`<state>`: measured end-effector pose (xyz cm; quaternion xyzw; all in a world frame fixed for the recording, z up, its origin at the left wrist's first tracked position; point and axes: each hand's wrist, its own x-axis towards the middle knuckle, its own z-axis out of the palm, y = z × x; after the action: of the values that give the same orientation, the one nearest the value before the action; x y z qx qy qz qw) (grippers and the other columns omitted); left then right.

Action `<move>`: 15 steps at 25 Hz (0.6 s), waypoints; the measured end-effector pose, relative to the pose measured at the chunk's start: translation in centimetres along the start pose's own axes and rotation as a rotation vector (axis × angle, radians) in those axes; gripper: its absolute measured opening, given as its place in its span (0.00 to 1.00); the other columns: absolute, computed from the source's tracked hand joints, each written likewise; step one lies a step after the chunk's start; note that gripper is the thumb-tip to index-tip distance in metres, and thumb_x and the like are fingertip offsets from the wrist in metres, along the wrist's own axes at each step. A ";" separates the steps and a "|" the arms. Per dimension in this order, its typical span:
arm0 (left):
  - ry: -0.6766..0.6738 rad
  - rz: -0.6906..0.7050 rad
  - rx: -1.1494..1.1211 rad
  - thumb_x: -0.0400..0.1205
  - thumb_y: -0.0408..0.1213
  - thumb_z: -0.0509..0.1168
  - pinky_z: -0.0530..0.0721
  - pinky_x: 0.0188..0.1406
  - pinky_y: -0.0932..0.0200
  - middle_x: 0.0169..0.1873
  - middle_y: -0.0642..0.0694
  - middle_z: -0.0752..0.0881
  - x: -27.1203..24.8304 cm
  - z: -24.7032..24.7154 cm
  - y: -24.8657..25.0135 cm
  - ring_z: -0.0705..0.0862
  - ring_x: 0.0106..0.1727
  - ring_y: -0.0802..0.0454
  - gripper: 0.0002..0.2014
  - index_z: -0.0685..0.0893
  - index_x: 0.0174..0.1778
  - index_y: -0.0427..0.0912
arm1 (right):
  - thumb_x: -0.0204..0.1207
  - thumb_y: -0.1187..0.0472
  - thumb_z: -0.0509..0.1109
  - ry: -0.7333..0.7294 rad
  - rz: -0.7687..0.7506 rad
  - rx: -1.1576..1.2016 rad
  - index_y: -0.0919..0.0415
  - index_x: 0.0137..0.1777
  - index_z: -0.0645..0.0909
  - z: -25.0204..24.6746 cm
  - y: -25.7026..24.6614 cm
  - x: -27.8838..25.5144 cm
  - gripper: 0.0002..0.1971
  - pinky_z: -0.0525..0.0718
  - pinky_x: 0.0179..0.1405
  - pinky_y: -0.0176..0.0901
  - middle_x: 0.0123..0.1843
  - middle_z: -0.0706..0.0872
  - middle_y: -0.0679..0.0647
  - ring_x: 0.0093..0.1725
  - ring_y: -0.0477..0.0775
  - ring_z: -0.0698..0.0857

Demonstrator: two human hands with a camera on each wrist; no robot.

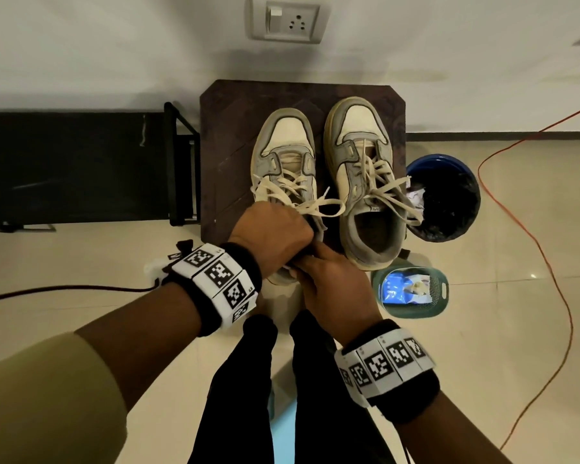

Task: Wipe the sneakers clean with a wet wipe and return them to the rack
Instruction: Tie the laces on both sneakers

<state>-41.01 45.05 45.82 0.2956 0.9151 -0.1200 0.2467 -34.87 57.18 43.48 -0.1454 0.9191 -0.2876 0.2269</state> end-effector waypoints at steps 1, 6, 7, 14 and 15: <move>0.032 0.001 0.027 0.87 0.32 0.51 0.70 0.34 0.52 0.53 0.41 0.84 -0.1 0.2 -0.1 0.85 0.52 0.43 0.12 0.80 0.57 0.37 | 0.70 0.41 0.51 0.001 0.007 -0.008 0.54 0.55 0.88 0.0 0.1 0.0 0.29 0.85 0.37 0.52 0.55 0.87 0.53 0.48 0.61 0.85; 0.189 -0.026 0.010 0.85 0.37 0.55 0.70 0.31 0.54 0.55 0.45 0.81 0.5 0.4 -1.9 0.82 0.52 0.46 0.10 0.79 0.59 0.43 | 0.69 0.46 0.53 0.066 -0.016 -0.036 0.53 0.55 0.89 0.0 0.0 0.1 0.26 0.85 0.33 0.54 0.52 0.88 0.53 0.45 0.64 0.85; 0.139 -0.024 -0.048 0.86 0.38 0.54 0.70 0.32 0.53 0.56 0.44 0.81 0.7 0.3 -2.2 0.82 0.53 0.44 0.10 0.77 0.60 0.42 | 0.67 0.44 0.53 0.071 -0.027 -0.018 0.53 0.55 0.88 -0.1 -0.2 0.0 0.27 0.85 0.34 0.54 0.52 0.89 0.53 0.45 0.64 0.86; 0.054 -0.052 -0.295 0.84 0.45 0.57 0.74 0.40 0.50 0.53 0.40 0.84 2.1 -0.5 -3.0 0.84 0.50 0.37 0.12 0.78 0.56 0.41 | 0.69 0.56 0.68 0.007 0.124 -0.230 0.58 0.35 0.85 0.0 -1.1 2.4 0.08 0.70 0.26 0.41 0.30 0.86 0.56 0.29 0.65 0.85; 0.062 -0.042 -0.320 0.84 0.46 0.58 0.77 0.42 0.49 0.53 0.40 0.84 2.2 -0.4 -3.1 0.84 0.50 0.37 0.12 0.79 0.55 0.42 | 0.73 0.57 0.68 -0.048 0.146 -0.262 0.59 0.38 0.84 -0.2 -1.4 3.2 0.08 0.72 0.29 0.43 0.34 0.86 0.57 0.33 0.65 0.85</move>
<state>-44.59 43.76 45.24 0.2371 0.9356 0.0313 0.2598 -37.49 54.90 43.38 -0.1133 0.9512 -0.1443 0.2483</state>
